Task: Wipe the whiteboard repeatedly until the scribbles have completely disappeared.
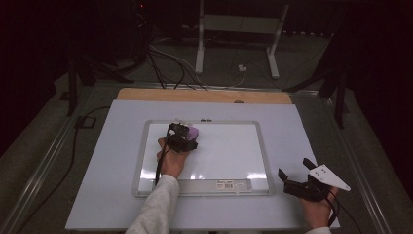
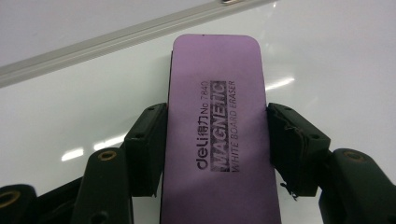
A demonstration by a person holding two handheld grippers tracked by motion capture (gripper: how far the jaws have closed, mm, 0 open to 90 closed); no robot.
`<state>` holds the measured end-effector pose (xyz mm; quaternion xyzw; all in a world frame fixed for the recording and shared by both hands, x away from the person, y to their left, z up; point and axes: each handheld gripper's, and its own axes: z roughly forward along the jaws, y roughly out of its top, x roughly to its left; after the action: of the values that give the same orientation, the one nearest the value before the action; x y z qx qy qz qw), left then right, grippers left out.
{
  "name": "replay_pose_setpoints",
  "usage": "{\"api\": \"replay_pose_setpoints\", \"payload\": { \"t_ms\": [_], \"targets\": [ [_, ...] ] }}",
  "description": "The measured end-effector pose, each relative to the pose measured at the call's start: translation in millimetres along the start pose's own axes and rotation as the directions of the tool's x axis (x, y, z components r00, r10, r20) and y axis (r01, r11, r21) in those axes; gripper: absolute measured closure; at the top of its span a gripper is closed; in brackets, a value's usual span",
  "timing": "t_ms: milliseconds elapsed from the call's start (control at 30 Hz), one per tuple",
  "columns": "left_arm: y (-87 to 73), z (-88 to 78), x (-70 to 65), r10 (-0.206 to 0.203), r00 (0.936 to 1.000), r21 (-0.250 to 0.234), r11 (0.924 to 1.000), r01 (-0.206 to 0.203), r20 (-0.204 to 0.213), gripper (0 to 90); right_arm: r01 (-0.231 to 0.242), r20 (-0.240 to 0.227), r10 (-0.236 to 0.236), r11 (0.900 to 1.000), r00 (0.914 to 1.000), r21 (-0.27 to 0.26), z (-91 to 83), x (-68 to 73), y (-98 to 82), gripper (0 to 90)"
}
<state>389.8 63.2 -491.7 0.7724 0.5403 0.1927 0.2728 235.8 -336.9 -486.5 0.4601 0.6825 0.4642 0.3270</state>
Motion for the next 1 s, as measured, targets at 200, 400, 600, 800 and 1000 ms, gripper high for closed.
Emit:
{"api": "replay_pose_setpoints", "payload": {
  "t_ms": [200, 400, 600, 800, 1000],
  "targets": [
    [-1.1, -7.5, 4.4, -0.024, 0.9995, -0.028, 0.9993, 0.025, 0.019, 42.1, -0.003, 0.001, 0.003, 1.000, 1.0000, 0.000, -0.3, -0.4, 0.0, 1.0],
    [-1.4, -15.7, 5.8, -0.032, 0.9989, -0.052, 0.9981, 0.033, 0.034, 42.1, -0.004, 0.001, 0.004, 1.000, 1.0000, -0.001, -0.5, -0.7, -0.1, 1.1],
    [-3.4, -22.3, 10.0, -0.039, 0.9986, -0.065, 0.9970, 0.041, 0.036, 42.1, -0.004, 0.000, 0.004, 1.000, 1.0000, 0.000, -0.4, -0.3, -0.1, 1.1],
    [-6.6, -28.9, 14.8, -0.052, 0.9981, -0.080, 0.9953, 0.055, 0.033, 42.1, -0.004, -0.001, 0.004, 1.000, 1.0000, -0.001, -0.4, -0.2, -0.1, 1.0],
    [-7.8, -35.2, 18.9, -0.067, 0.9973, -0.095, 0.9931, 0.069, 0.030, 42.1, -0.004, 0.001, 0.004, 1.000, 1.0000, -0.001, -0.7, 0.0, -0.2, 1.1]
  ]
}}
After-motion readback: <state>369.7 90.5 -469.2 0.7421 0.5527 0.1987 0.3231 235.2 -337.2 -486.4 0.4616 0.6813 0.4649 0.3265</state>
